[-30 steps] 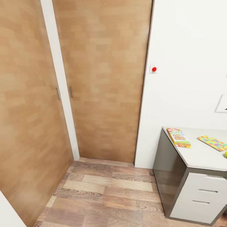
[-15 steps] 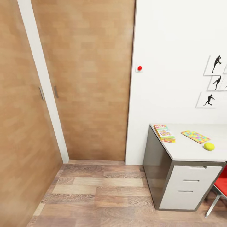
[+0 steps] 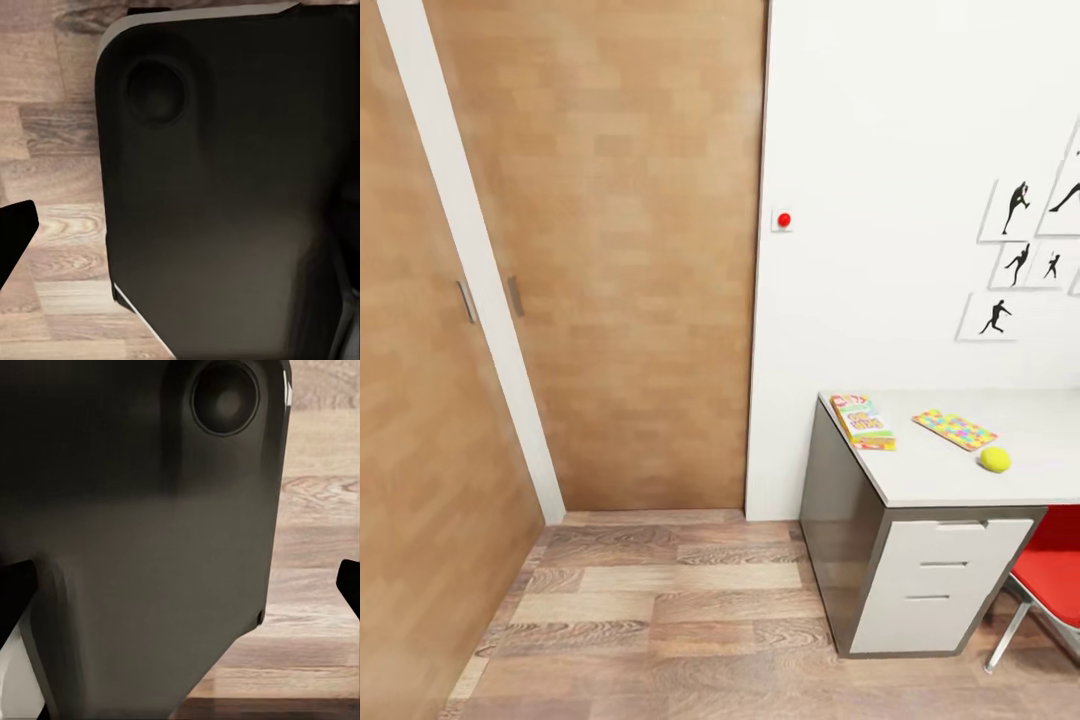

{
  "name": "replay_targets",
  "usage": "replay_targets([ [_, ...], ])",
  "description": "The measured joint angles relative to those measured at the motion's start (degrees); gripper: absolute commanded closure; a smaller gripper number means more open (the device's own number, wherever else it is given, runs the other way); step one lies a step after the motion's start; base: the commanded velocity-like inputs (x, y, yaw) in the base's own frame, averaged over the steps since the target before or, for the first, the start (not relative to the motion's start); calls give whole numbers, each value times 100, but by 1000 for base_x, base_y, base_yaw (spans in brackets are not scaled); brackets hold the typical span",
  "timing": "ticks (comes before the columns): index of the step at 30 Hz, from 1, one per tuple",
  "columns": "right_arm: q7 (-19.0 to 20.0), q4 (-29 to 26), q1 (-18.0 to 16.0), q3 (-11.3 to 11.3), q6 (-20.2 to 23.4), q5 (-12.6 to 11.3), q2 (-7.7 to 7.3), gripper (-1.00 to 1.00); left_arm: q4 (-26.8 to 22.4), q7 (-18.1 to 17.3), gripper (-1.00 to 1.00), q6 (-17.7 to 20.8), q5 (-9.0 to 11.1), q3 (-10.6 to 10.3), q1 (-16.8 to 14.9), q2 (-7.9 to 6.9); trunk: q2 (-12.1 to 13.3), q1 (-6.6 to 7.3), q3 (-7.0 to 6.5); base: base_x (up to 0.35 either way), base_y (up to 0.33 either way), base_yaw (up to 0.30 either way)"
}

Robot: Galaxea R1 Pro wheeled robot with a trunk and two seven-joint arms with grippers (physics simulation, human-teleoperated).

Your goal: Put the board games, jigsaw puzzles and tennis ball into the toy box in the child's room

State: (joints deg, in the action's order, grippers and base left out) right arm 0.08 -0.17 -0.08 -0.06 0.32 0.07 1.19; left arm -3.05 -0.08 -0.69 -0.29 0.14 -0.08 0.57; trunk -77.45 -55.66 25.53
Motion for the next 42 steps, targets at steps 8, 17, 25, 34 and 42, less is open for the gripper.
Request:
replay_targets([
  [8,0,-3,0,-14,0,-11,-3,-100,-74,5,-100,-4,-10,-9,0,-7,321,176,-143,0,0,-2],
  [17,0,-1,0,-25,0,-23,8,-100,-90,2,-100,-458,-11,-24,0,-19,682,374,-304,0,0,0],
  [25,0,1,0,-36,-42,-52,17,-100,-98,1,-100,-692,-11,-33,0,-21,1003,549,-448,0,0,0],
  [34,0,1,0,-27,-304,-65,9,-100,-99,1,-100,-854,-11,-52,0,-21,1365,747,-610,0,0,-114],
  [42,0,1,0,-25,-313,-63,-10,-100,-99,0,-100,-855,-11,-55,0,-21,1686,923,-754,0,0,-264],
])
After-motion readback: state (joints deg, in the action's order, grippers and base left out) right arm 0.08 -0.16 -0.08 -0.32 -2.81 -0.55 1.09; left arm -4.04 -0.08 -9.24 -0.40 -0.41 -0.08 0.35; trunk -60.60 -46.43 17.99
